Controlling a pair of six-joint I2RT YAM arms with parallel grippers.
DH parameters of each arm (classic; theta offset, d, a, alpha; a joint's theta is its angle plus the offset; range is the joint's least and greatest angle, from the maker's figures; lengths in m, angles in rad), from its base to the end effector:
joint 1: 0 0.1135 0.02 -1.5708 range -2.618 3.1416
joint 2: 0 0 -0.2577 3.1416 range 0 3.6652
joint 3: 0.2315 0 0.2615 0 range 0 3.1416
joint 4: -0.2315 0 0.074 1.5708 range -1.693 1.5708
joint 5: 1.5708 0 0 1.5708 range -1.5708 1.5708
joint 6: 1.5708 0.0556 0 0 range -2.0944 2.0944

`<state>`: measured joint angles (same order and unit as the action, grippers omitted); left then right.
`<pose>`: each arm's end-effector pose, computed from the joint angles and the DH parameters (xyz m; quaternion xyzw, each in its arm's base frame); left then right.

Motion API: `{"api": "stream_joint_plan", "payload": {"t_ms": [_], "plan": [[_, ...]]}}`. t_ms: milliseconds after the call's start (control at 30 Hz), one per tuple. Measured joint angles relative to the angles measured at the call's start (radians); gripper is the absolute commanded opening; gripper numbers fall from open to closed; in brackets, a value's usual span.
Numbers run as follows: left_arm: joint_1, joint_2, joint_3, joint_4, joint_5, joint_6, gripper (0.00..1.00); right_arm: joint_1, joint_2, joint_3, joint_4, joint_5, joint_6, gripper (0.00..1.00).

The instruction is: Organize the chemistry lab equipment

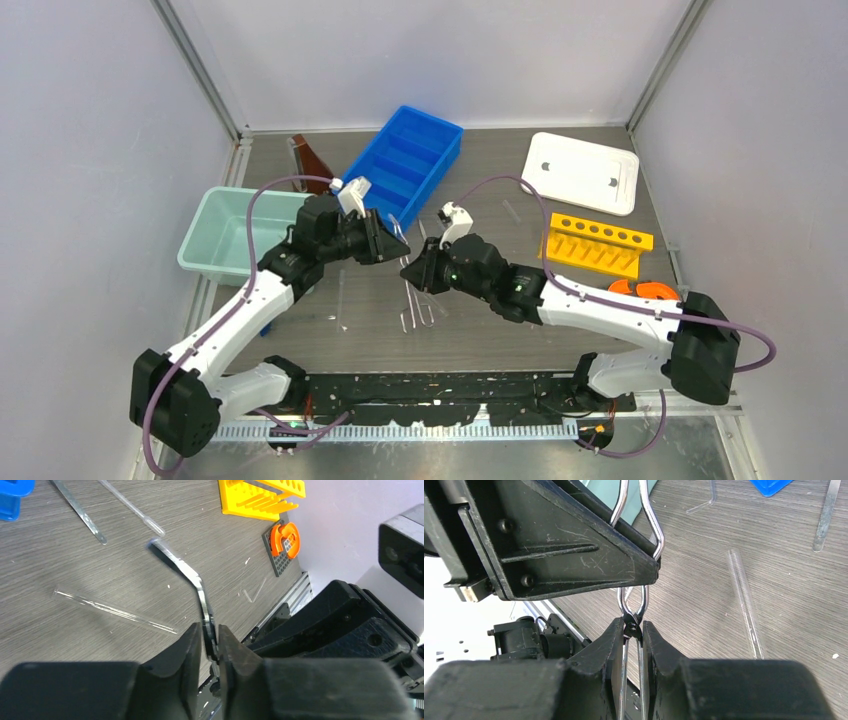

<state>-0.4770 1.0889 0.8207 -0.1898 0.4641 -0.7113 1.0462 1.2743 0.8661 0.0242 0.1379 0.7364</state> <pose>0.2310 -0.1474 0.2776 0.0240 0.8349 -0.4495 0.3166 0.1678 0.2747 0.2656 -0.0895 0.8231 0.3981 0.3950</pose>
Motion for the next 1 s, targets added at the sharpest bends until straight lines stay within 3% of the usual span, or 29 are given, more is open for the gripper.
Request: {"api": "stream_joint_plan", "payload": {"t_ms": [133, 233, 400, 633, 1000], "plan": [[-0.003, -0.004, -0.006, 0.014, 0.006, -0.003, 0.0, 0.0, 0.018, 0.0, 0.003, 0.003, -0.002, 0.22], [-0.006, -0.011, -0.013, 0.015, 0.007, 0.003, 0.0, 0.0, 0.022, 0.0, 0.005, 0.003, -0.003, 0.33], [-0.006, -0.027, -0.023, 0.015, -0.001, 0.013, 0.0, 0.001, 0.011, -0.008, 0.011, 0.021, -0.003, 0.66], [-0.006, -0.076, -0.02, -0.019, -0.03, 0.046, 0.0, 0.001, -0.104, -0.054, -0.061, 0.094, -0.032, 0.98], [-0.005, -0.08, 0.249, -0.362, -0.291, 0.313, 0.0, -0.005, -0.342, -0.161, -0.243, 0.389, -0.118, 1.0]]}}
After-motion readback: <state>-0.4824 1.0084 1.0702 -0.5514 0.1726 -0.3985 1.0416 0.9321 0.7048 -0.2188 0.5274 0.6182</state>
